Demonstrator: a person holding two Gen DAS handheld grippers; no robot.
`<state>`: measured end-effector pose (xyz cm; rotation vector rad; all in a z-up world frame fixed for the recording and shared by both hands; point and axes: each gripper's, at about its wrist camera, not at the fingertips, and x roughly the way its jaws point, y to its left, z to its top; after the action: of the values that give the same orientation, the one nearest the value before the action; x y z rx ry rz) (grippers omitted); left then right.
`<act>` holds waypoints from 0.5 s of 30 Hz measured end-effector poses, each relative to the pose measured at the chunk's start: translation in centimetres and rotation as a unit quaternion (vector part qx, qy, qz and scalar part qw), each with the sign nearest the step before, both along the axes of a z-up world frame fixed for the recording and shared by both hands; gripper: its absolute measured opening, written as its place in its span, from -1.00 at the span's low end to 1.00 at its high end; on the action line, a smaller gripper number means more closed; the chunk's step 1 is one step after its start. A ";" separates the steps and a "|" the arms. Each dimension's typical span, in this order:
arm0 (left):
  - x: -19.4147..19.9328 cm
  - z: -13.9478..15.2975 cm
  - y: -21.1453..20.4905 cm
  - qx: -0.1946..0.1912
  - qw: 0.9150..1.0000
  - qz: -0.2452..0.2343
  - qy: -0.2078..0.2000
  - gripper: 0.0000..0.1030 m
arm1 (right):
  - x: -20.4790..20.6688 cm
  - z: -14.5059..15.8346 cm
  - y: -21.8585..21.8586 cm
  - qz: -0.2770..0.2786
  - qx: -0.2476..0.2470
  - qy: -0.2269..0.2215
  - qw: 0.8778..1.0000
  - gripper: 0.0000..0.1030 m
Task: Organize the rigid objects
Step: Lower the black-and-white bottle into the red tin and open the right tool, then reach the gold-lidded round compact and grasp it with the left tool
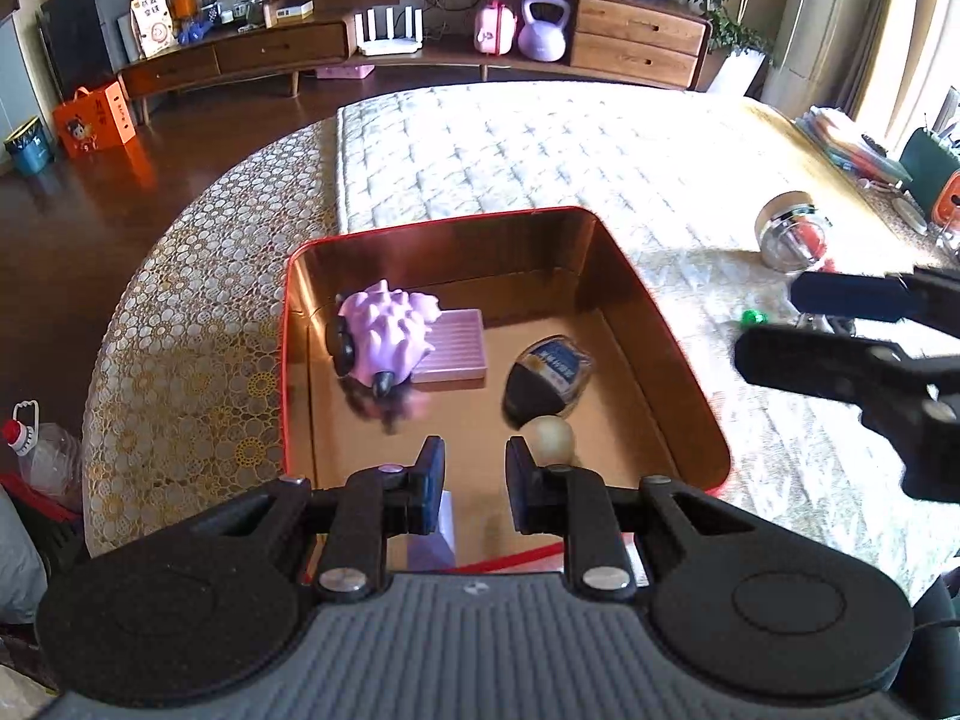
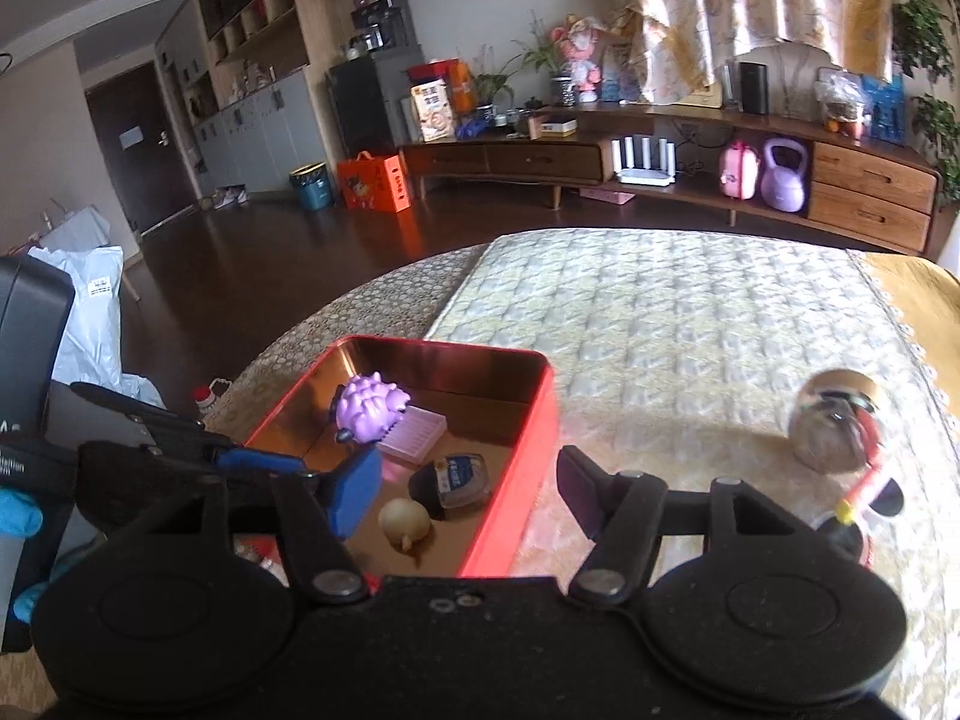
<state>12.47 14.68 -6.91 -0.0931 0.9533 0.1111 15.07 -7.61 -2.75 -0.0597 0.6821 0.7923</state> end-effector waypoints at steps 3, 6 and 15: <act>-0.2 0.2 -0.7 -0.002 1.000 -0.005 -0.004 -0.60 | -0.8 -0.2 -1.5 -0.018 0.000 -0.001 1.000 0.32; -0.4 0.5 -1.8 -0.003 1.000 -0.012 -0.006 -0.60 | -1.5 -0.5 -3.1 -0.039 0.003 -0.001 0.999 0.40; 0.0 0.8 -5.4 -0.018 0.999 -0.038 -0.013 -0.59 | -3.3 -1.2 -7.3 -0.081 -0.005 -0.005 0.997 0.52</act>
<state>12.52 9.28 -6.06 -0.0911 0.9313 0.0233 11.73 -14.86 -4.00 -0.0162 0.6717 0.6322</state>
